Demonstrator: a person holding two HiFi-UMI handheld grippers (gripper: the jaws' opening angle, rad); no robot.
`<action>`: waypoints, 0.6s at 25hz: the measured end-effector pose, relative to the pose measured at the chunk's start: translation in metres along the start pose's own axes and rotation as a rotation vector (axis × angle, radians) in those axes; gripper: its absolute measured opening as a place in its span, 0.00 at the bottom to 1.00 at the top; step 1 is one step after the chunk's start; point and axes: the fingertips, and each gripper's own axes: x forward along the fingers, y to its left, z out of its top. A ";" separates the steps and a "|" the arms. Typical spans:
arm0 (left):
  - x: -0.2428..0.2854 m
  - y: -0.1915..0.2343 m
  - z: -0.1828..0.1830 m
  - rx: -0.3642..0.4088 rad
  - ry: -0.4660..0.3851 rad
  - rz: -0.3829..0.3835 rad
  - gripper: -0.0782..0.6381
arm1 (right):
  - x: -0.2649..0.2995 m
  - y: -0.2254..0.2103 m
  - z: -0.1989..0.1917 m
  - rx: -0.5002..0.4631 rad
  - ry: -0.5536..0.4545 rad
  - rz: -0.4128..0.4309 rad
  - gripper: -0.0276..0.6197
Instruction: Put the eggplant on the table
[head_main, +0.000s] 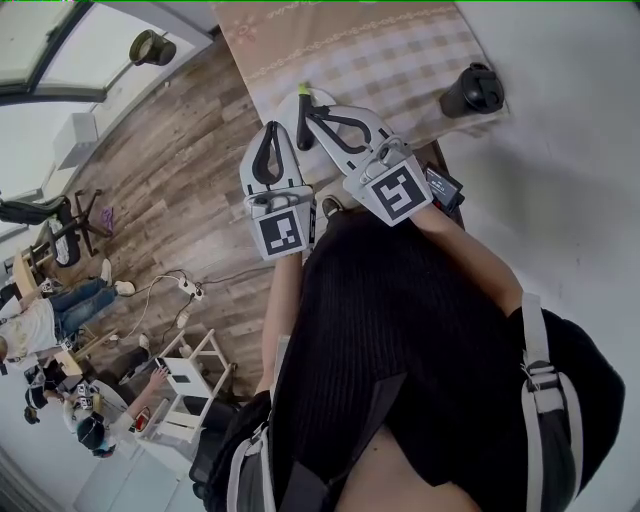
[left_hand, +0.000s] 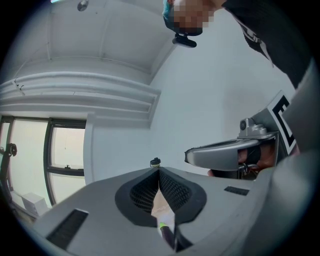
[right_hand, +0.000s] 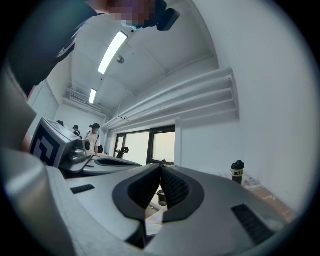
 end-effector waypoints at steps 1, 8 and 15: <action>0.000 0.000 -0.001 -0.001 0.001 0.000 0.11 | 0.000 0.001 -0.001 -0.002 0.004 0.002 0.05; -0.002 -0.002 -0.005 -0.002 -0.001 -0.016 0.11 | 0.001 0.004 -0.006 -0.003 0.016 0.005 0.05; -0.003 0.000 -0.009 -0.005 0.006 -0.022 0.11 | 0.003 0.005 -0.009 -0.005 0.033 0.005 0.05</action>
